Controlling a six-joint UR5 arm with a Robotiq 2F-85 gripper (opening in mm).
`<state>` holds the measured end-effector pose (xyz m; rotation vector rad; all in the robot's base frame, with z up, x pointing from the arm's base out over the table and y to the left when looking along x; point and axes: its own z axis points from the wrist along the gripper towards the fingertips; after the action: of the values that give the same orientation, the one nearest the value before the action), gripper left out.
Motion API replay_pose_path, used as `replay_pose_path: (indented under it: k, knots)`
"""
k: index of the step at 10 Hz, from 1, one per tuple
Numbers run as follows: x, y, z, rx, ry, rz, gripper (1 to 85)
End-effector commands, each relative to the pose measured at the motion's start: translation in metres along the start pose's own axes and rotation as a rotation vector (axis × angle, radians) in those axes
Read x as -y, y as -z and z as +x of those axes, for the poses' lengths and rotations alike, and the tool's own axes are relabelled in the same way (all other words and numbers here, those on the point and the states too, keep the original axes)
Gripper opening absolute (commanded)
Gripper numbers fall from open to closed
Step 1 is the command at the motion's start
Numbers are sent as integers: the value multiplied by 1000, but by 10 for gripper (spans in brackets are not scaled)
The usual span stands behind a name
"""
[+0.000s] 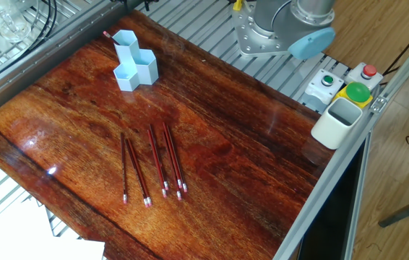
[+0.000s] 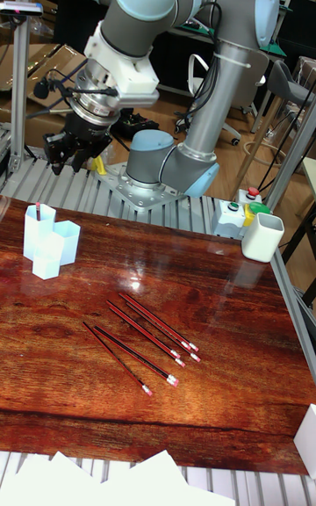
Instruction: Put the pen into the pen holder
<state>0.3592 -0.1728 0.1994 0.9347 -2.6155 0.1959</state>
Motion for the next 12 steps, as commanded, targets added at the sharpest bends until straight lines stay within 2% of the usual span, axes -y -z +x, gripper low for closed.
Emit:
replay_pose_path:
  k: [1,2,3,6,7,8,9,10,12]
  knots:
    - [-33,-4,-50,-8,-11,-30,443]
    - [-44,-5,-74,-15,-23,-23,437]
    - [-51,-3,-92,-25,-33,-18,420]
    - [-93,17,-143,-46,-74,-31,397]
    - [-108,18,-162,-40,-92,-33,393]
    - [-112,15,-176,-22,-100,-24,387]
    - [-103,6,-183,-1,-78,-18,387]
    - [-96,4,-180,-13,-82,2,363]
    - [-89,4,-182,-4,-91,30,257]
